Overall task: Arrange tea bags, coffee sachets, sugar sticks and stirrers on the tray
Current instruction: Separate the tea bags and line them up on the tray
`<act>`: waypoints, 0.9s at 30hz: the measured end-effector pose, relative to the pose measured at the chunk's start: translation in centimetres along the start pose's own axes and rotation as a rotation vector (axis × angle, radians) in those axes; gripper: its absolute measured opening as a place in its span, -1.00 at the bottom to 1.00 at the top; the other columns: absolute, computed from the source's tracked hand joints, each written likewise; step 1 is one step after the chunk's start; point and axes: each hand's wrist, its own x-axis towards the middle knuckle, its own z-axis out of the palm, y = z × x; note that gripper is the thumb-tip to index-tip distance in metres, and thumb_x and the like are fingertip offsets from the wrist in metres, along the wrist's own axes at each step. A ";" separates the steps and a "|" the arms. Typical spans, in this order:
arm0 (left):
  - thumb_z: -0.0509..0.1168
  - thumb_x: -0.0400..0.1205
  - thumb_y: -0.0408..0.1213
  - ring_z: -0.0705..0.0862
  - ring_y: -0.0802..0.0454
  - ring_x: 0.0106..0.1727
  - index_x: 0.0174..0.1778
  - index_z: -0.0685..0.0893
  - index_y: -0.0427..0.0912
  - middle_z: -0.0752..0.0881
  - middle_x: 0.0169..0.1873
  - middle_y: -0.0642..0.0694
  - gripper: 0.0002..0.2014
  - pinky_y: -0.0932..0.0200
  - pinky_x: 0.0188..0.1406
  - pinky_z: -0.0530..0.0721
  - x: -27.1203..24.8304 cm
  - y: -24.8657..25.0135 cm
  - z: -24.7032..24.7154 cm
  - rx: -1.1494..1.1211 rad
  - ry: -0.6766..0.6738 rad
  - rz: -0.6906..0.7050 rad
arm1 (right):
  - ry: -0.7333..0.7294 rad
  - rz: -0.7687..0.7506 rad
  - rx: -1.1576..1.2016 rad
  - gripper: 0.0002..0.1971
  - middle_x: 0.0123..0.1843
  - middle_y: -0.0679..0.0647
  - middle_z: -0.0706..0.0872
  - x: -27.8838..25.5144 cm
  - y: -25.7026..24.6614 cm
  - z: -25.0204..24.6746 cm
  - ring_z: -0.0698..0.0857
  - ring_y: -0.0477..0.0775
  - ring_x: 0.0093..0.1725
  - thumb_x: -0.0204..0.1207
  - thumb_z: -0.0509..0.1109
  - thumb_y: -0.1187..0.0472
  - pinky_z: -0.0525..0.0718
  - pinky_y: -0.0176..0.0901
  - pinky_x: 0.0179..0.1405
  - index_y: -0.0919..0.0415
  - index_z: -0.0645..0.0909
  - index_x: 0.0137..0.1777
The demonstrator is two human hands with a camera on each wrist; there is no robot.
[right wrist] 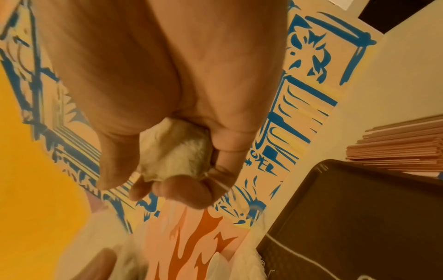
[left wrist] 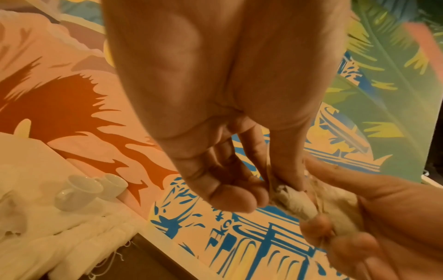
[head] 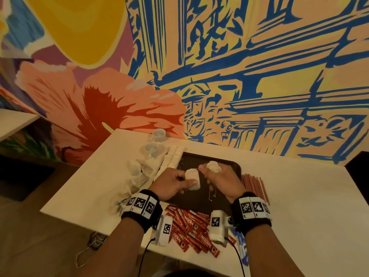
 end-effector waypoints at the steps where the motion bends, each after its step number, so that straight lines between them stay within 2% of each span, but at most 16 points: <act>1: 0.46 0.64 -0.18 0.70 0.29 -0.40 -0.15 0.80 -0.01 0.83 -0.24 -0.02 -0.93 0.44 -0.32 0.64 0.4 -0.2 -0.5 0.003 0.014 -0.003 | 0.008 0.047 0.003 -0.77 -0.28 0.07 0.68 0.7 0.1 0.1 0.62 0.05 -0.33 0.60 0.50 -0.05 0.64 -0.06 -0.27 0.09 0.74 0.09; 3: 0.46 0.64 -0.21 0.71 0.28 -0.38 -0.16 0.78 0.00 0.80 -0.31 0.07 -0.93 0.43 -0.31 0.66 1.4 -1.1 -2.1 -0.009 0.065 -0.023 | -0.004 0.147 0.034 -0.81 -0.14 0.11 0.65 1.9 0.2 0.3 0.62 0.05 -0.22 0.67 0.43 0.05 0.67 -0.07 -0.25 0.11 0.68 0.18; 6: 0.48 0.63 -0.18 0.76 0.18 -0.32 -0.12 0.81 -0.08 0.81 -0.37 0.06 -0.93 0.14 -0.16 0.78 3.6 -2.9 -5.3 -0.005 0.131 -0.061 | -0.019 0.263 0.151 -0.78 -0.05 0.19 0.54 3.7 0.6 0.9 0.56 0.07 -0.19 0.74 0.20 0.29 0.63 -0.08 -0.31 0.30 0.58 0.28; 8: 0.48 0.63 -0.18 0.75 0.15 -0.33 -0.18 0.80 -0.15 0.79 -0.39 0.00 -0.86 0.06 -0.15 0.78 5.3 -4.5 -7.5 0.038 0.163 -0.095 | 0.000 0.330 0.197 -0.74 -0.06 0.21 0.50 4.8 0.9 1.3 0.52 0.08 -0.22 0.73 0.07 0.37 0.60 -0.07 -0.32 0.34 0.58 0.21; 9: 0.49 0.62 -0.16 0.75 0.11 -0.31 -0.17 0.79 -0.20 0.79 -0.35 -0.10 -0.83 0.05 -0.16 0.78 6.2 -5.2 -8.5 0.065 0.174 -0.113 | 0.012 0.349 0.206 -0.72 -0.06 0.22 0.50 5.3 1.1 1.4 0.52 0.08 -0.23 0.72 0.04 0.39 0.59 -0.07 -0.32 0.33 0.60 0.15; 11: 0.49 0.61 -0.11 0.76 0.03 -0.24 -0.11 0.80 -0.22 0.81 -0.25 -0.16 -0.79 0.11 -0.24 0.77 7.9 -6.7 -10.3 0.135 0.165 -0.149 | 0.028 0.353 0.196 -0.69 -0.05 0.24 0.53 6.5 1.7 1.7 0.54 0.09 -0.22 0.71 0.02 0.41 0.61 -0.07 -0.30 0.31 0.63 0.09; 13: 0.49 0.59 -0.05 0.78 0.02 -0.20 -0.11 0.79 -0.18 0.81 -0.23 -0.10 -0.76 0.18 -0.29 0.73 9.7 -8.3 -11.8 0.218 0.140 -0.187 | 0.035 0.341 0.168 -0.69 -0.04 0.23 0.61 7.6 2.2 2.2 0.60 0.08 -0.18 0.72 0.06 0.41 0.67 -0.08 -0.26 0.29 0.66 0.11; 14: 0.49 0.59 -0.04 0.79 -0.01 -0.19 -0.12 0.78 -0.18 0.81 -0.23 -0.10 -0.75 0.14 -0.29 0.75 10.6 -9.2 -12.2 0.253 0.125 -0.201 | 0.037 0.342 0.153 -0.71 -0.02 0.22 0.65 8.1 2.4 2.5 0.63 0.09 -0.14 0.73 0.08 0.40 0.71 -0.09 -0.23 0.27 0.66 0.14; 17: 0.46 0.60 -0.15 0.77 -0.16 -0.06 -0.01 0.76 -0.18 0.78 -0.12 -0.12 -0.82 -0.06 -0.10 0.77 13.0 -11.2 -12.7 0.389 0.061 -0.204 | 0.031 0.341 0.102 -0.73 0.05 0.19 0.72 10.1 2.8 3.3 0.69 0.10 -0.01 0.74 0.15 0.42 0.78 -0.10 -0.15 0.20 0.66 0.20; 21: 0.42 0.60 -0.14 0.69 -0.15 0.13 0.06 0.73 -0.12 0.67 -0.01 -0.04 -0.81 0.13 -0.07 0.51 15.6 -13.8 -11.6 0.579 -0.086 -0.182 | 0.059 0.371 0.062 -0.74 0.09 0.24 0.74 12.0 3.7 4.6 0.73 0.14 0.02 0.72 0.18 0.45 0.80 -0.03 -0.06 0.22 0.66 0.19; 24: 0.35 0.63 -0.12 0.66 -0.13 0.20 0.13 0.74 -0.12 0.70 0.11 -0.06 -0.77 0.11 0.05 0.55 16.8 -15.6 -9.9 0.660 -0.182 -0.166 | 0.097 0.408 0.054 -0.74 0.19 0.25 0.72 12.8 4.4 5.5 0.75 0.16 0.06 0.72 0.21 0.44 0.81 0.02 0.05 0.29 0.63 0.31; 26: 0.31 0.65 -0.13 0.68 -0.12 0.18 0.14 0.76 -0.09 0.73 0.12 -0.05 -0.77 0.11 0.07 0.58 17.1 -16.7 -8.5 0.681 -0.239 -0.157 | 0.127 0.430 0.052 -0.71 0.24 0.22 0.70 13.0 4.7 5.9 0.75 0.15 0.09 0.72 0.23 0.43 0.80 0.09 0.18 0.26 0.59 0.38; 27: 0.30 0.65 -0.14 0.69 -0.11 0.17 0.13 0.77 -0.06 0.74 0.12 -0.04 -0.78 0.10 0.08 0.59 17.3 -17.2 -8.0 0.681 -0.270 -0.157 | 0.137 0.441 0.042 -0.73 0.24 0.21 0.70 13.1 4.8 6.0 0.76 0.14 0.09 0.72 0.24 0.42 0.78 0.11 0.24 0.22 0.61 0.34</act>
